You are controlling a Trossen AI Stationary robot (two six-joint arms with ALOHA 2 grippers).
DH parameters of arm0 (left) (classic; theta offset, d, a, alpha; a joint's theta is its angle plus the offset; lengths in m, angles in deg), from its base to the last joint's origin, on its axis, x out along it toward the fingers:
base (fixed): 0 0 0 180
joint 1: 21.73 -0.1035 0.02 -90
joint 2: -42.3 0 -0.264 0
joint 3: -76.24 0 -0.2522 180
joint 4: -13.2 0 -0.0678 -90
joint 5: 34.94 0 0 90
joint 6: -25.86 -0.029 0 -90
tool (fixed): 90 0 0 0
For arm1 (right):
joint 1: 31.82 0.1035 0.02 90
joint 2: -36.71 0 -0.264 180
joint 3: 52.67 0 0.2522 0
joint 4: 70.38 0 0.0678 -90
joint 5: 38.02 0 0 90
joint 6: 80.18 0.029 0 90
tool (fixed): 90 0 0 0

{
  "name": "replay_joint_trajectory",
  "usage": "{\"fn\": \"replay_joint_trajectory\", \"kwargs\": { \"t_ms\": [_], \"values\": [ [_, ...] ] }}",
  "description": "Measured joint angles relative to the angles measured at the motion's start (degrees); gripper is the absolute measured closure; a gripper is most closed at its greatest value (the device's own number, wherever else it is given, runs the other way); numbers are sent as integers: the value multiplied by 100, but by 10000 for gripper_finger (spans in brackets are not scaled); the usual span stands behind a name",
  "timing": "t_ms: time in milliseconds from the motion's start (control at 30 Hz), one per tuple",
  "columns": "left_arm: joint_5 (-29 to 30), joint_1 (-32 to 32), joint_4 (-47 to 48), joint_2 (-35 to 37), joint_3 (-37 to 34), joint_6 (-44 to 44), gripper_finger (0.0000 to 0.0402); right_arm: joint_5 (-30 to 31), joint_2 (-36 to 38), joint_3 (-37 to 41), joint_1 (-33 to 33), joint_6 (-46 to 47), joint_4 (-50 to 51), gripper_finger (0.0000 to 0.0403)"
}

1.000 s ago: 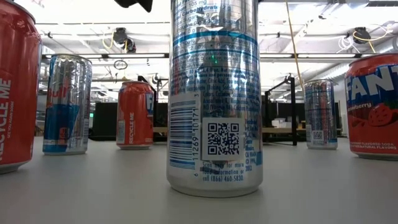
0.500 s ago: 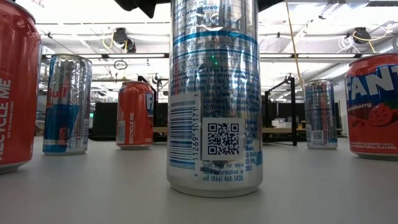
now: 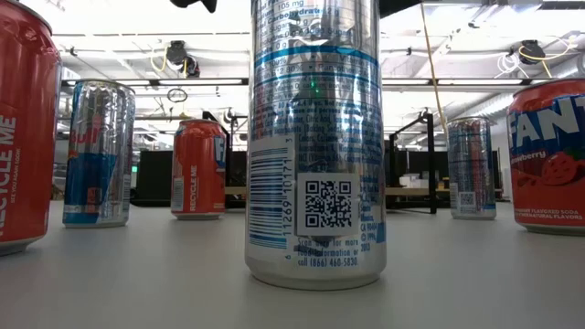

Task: Place canned beverage on shelf
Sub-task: Put the white blue soda can aligned with the other white blue soda cans on the shelf

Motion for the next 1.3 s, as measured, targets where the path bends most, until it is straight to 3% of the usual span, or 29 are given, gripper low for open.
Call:
{"fn": "replay_joint_trajectory", "kwargs": {
  "t_ms": [267, 667, 800, 1033, 1300],
  "values": [
    [1067, 269, -110, 1, 0, -4, 9, 1108, 158, -90, 352, -50, 331, 201],
    [3447, 788, -392, -1, -7, -527, 8, 3024, 190, -129, 629, -70, 507, 202],
    [4223, 889, -540, -1, -9, -619, 8, 3416, 84, -135, 623, -68, 351, 202],
    [4309, 790, -534, -1, -9, -525, 8, 3948, -232, -138, 586, -223, 51, 202],
    [4259, 505, -483, -78, -16, -564, 8, 3941, -376, -138, 393, -221, -264, 202]
  ]
}}
